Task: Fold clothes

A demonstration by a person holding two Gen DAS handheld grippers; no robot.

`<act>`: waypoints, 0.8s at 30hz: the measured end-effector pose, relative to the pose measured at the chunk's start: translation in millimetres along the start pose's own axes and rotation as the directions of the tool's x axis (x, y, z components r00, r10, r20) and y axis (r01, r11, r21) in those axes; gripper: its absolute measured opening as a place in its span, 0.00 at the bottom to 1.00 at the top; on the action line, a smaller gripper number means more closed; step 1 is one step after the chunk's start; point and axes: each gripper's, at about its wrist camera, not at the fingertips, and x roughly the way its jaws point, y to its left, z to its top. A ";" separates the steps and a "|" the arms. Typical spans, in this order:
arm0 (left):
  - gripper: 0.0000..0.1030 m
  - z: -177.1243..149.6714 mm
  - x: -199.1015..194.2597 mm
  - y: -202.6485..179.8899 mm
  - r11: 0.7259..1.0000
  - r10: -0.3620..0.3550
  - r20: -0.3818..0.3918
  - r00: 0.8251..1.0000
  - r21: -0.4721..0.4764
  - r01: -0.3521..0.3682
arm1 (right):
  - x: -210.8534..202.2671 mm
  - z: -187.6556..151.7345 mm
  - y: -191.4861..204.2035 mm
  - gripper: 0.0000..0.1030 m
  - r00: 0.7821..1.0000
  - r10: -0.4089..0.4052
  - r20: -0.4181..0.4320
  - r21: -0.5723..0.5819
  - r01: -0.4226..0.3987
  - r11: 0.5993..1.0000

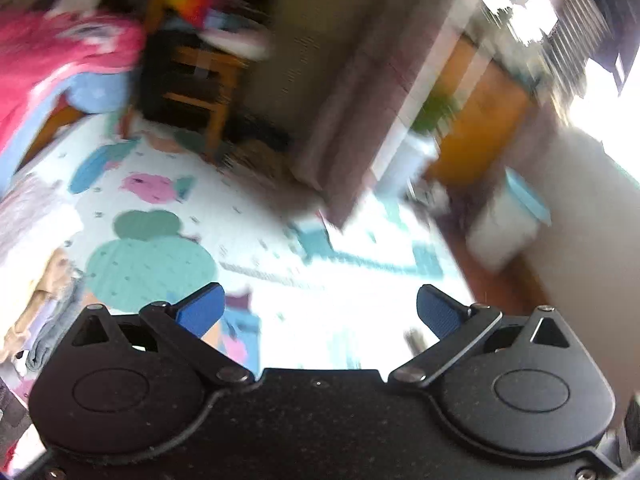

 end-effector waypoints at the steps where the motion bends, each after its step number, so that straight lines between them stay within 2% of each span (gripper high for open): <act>1: 1.00 -12.8 7.7 -20.0 0.999 0.000 -0.056 0.998 0.039 0.002 | 0.6 -6.0 -6.9 1.00 0.999 -0.044 -0.023 0.024 0.045 0.999; 3: 1.00 -50.4 29.5 -41.9 0.999 -0.024 -0.146 0.989 0.023 0.027 | 1.1 -19.1 -20.7 1.00 0.993 -0.107 -0.044 0.075 0.110 0.991; 5: 1.00 -88.1 57.3 -59.1 0.999 -0.044 -0.243 0.969 0.010 0.047 | 4.1 -35.6 -32.8 1.00 0.988 -0.141 -0.058 0.110 0.146 0.983; 6: 1.00 -105.9 72.1 -66.6 0.999 -0.026 -0.276 0.961 0.031 0.036 | 8.5 -42.8 -36.2 1.00 0.986 -0.148 -0.074 0.122 0.156 0.980; 9: 1.00 -142.1 106.3 -75.0 0.985 0.118 -0.318 0.941 0.156 -0.071 | 17.4 -59.4 -43.9 1.00 0.977 -0.189 -0.100 0.139 0.202 0.970; 11: 1.00 -155.0 115.9 -73.9 0.979 0.147 -0.319 0.936 0.182 -0.092 | 19.9 -66.0 -45.9 1.00 0.972 -0.214 -0.099 0.129 0.226 0.966; 14: 1.00 -168.2 121.2 -76.6 0.980 0.150 -0.324 0.934 0.173 -0.097 | 22.3 -69.2 -48.7 1.00 0.969 -0.219 -0.112 0.126 0.233 0.964; 18: 1.00 -178.1 109.4 -95.3 0.968 0.208 -0.295 0.932 0.200 -0.153 | 21.7 -67.0 -43.4 1.00 0.967 -0.234 -0.097 0.105 0.244 0.964; 24: 1.00 -182.4 68.9 -105.6 0.960 0.247 -0.196 0.949 0.181 -0.213 | 17.0 -65.4 -34.2 1.00 0.965 -0.249 -0.081 0.066 0.255 0.965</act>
